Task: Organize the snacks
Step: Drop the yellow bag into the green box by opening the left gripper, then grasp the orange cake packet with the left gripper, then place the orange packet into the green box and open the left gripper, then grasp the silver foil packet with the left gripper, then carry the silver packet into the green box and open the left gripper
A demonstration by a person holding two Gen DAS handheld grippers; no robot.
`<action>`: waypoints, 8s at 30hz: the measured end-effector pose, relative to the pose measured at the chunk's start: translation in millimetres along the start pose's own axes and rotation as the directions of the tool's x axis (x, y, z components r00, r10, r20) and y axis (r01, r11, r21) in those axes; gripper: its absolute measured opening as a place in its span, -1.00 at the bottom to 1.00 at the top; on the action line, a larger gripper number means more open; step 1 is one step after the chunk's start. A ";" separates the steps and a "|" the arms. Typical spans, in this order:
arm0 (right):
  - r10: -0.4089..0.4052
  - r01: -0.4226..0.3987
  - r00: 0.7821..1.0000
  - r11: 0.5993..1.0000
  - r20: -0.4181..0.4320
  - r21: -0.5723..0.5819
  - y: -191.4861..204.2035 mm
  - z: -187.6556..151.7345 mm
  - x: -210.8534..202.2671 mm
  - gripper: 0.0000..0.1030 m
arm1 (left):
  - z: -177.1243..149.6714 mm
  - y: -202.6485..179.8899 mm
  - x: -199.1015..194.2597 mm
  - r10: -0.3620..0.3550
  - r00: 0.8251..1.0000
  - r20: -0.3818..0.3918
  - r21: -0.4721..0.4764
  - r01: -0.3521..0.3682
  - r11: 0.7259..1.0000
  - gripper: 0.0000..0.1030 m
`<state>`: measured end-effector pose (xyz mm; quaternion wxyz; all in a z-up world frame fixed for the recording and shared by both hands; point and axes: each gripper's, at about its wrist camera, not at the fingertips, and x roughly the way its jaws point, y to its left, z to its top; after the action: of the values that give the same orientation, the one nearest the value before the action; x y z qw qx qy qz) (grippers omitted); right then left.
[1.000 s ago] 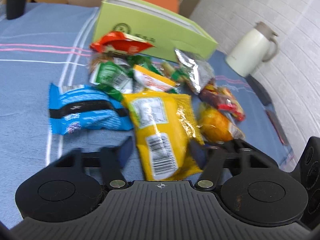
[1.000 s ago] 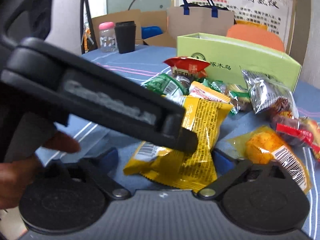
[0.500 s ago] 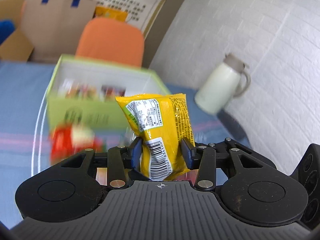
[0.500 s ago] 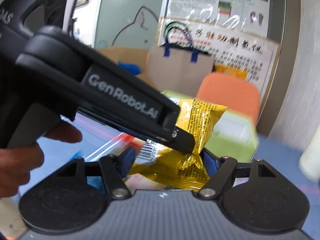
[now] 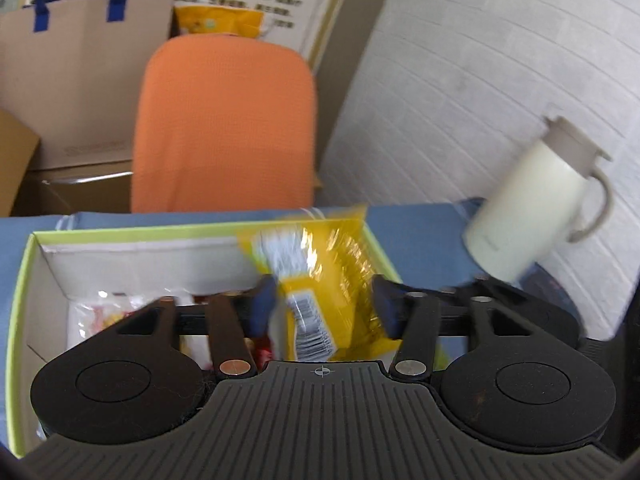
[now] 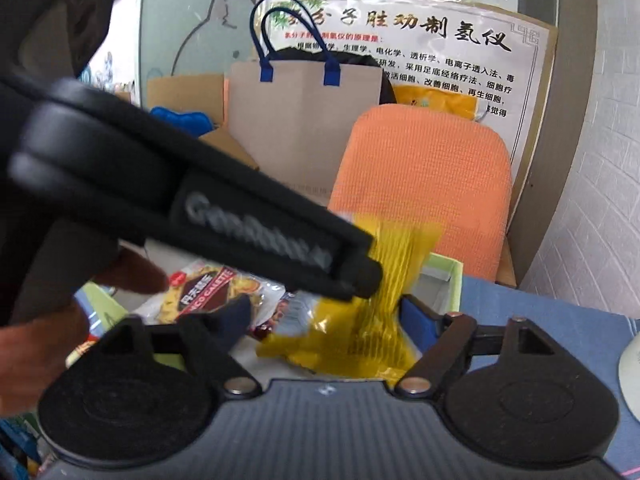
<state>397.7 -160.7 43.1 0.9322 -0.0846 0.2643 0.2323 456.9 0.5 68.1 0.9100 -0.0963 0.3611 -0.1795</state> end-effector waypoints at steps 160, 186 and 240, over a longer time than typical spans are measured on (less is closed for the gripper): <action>0.028 -0.010 0.997 0.968 -0.069 0.252 116.3 -186.8 -180.4 0.82 | -242.9 -27.1 -161.3 -0.146 0.984 -0.104 -0.175 0.126 0.976 0.41; 0.087 -0.077 0.994 0.989 -0.074 0.126 115.4 -171.9 -150.4 0.80 | -238.3 -36.6 -120.5 -0.137 0.975 -0.176 -0.125 0.116 0.985 0.25; 0.141 -0.147 0.987 0.987 0.080 0.072 51.0 -13.0 -83.6 0.82 | -50.2 49.3 -141.4 0.041 0.987 0.156 -0.094 -0.026 0.995 0.37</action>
<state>304.5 -152.1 74.8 0.9248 -0.0206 0.2435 0.2916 339.5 99.5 105.0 0.9333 -0.1458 0.2973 -0.1390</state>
